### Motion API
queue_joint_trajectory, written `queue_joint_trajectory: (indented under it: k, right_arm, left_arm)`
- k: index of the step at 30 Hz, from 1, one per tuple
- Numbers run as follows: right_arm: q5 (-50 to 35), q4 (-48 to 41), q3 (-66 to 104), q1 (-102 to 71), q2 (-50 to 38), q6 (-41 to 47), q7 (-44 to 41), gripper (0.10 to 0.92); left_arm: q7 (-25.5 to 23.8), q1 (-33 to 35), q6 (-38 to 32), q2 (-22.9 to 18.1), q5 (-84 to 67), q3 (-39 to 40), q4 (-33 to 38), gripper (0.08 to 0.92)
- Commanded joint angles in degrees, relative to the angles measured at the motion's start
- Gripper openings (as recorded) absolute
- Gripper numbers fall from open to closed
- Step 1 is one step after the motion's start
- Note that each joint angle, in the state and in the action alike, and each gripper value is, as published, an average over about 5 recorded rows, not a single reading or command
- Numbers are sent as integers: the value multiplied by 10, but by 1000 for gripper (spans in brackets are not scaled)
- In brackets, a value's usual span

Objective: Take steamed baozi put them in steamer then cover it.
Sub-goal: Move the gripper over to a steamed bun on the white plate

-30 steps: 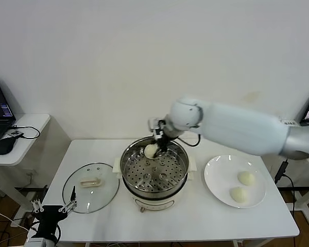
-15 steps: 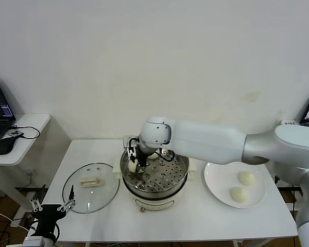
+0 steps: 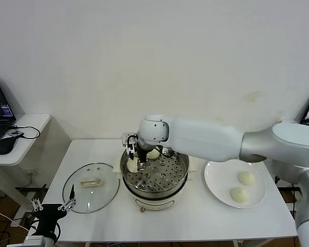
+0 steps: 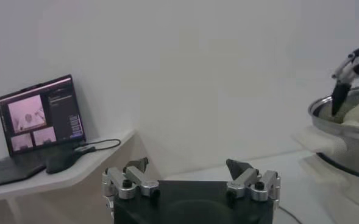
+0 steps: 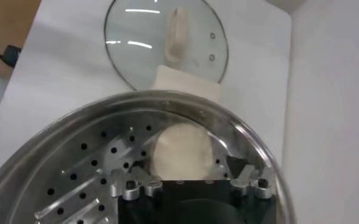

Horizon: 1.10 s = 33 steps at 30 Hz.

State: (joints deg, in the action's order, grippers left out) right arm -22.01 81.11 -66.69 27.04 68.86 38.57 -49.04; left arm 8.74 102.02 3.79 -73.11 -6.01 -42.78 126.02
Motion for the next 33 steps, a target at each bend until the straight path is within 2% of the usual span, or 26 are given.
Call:
queue_joint_trajectory:
  k: [1,9,15,24,29,33]
  right_arm:
    - [26,49,7,64,-109,-44,-94,822]
    - [128,132,-13,95,-301,-168,-202,823]
    - [203,173,3,47,-429,-219,-225,823]
    - [310,155,165,-206,-510,-249,-202,823]
    - [350,134,275,-357,-516,-254,-184,823]
    - [369,121,318,-413,-505,-254,-175,823]
  left_arm:
    - [-1,1,1,1,1,0,4,823]
    - [-2,2,5,4,2,8,11,823]
    - [-2,5,4,5,4,12,11,823]
    - [-1,10,5,2,12,15,14,823]
    - [-1,14,7,2,16,14,16,823]
    - [-1,16,7,2,18,13,14,823]
